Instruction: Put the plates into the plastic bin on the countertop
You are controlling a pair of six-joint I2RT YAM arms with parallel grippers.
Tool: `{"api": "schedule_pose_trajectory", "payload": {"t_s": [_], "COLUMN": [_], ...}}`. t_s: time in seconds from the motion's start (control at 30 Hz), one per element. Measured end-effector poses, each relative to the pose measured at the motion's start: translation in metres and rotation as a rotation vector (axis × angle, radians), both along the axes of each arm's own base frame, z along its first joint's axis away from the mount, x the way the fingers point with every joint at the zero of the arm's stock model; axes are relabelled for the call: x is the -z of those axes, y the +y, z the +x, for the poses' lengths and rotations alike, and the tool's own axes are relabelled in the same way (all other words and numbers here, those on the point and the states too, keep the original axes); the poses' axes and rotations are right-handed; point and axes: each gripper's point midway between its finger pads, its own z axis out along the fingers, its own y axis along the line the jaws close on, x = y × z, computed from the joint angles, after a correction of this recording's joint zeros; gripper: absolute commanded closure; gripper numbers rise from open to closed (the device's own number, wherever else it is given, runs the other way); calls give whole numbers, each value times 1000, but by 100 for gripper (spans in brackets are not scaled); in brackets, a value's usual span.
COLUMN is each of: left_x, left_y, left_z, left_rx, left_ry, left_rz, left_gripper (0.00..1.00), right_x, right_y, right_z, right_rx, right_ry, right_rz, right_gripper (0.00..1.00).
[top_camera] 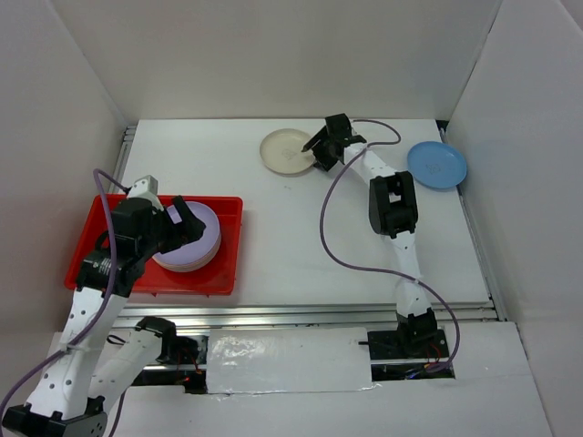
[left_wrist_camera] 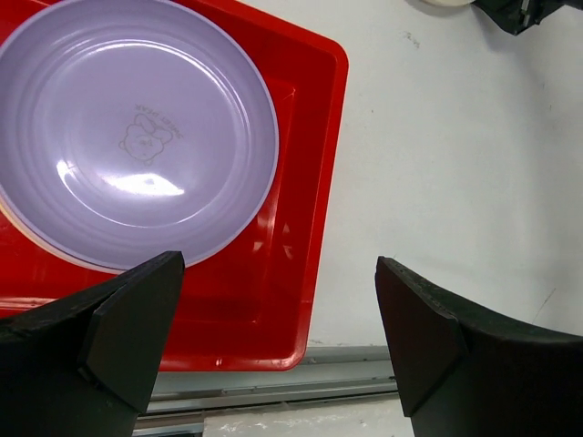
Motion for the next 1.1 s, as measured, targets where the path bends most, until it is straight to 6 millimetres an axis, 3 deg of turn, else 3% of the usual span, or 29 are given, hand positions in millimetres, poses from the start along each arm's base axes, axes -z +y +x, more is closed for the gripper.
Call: {"api": "schedule_pose_trajectory", "payload": {"t_s": [0.13,0.17,0.23,0.4,0.5,0.6,0.7,0.8,0.93,1.1], "left_x": [-9,-10,-10,-2,-1,-8,-11,-10,-8,-2], "left_y": [3,4,6,11,12,3,-14,-30,-41,-45], "left_z": [-2,-2,-3,-3,1,14,31,47,58,62], "left_rx": [-13,-15,-20,-28,-22,30,108,168,203,212], "left_ry": [-23,-22,-19,13,37,45,52,66,77,100], "left_rz": [8,11,19,61,79,87,77,48,31,33], "left_gripper": [1,1,1,1,1,1,1,1,3,14], "right_x": [9,12,16,16,-2,-57,-118,-155,-155,-144], "right_y": [-3,-5,-8,-22,-47,-42,-4,27,31,38], "right_z": [-3,-6,-11,-30,-78,-127,-177,-244,-294,-319], "right_rx": [13,19,21,29,9,-66,-196,-357,-467,-545], "right_ry": [51,71,97,107,112,45,-97,-212,-266,-270], "right_rz": [-26,-32,-41,-128,-351,-575,-635,-611,-518,-422], "right_gripper": [60,71,100,100,100,100,100,100,100,100]}}
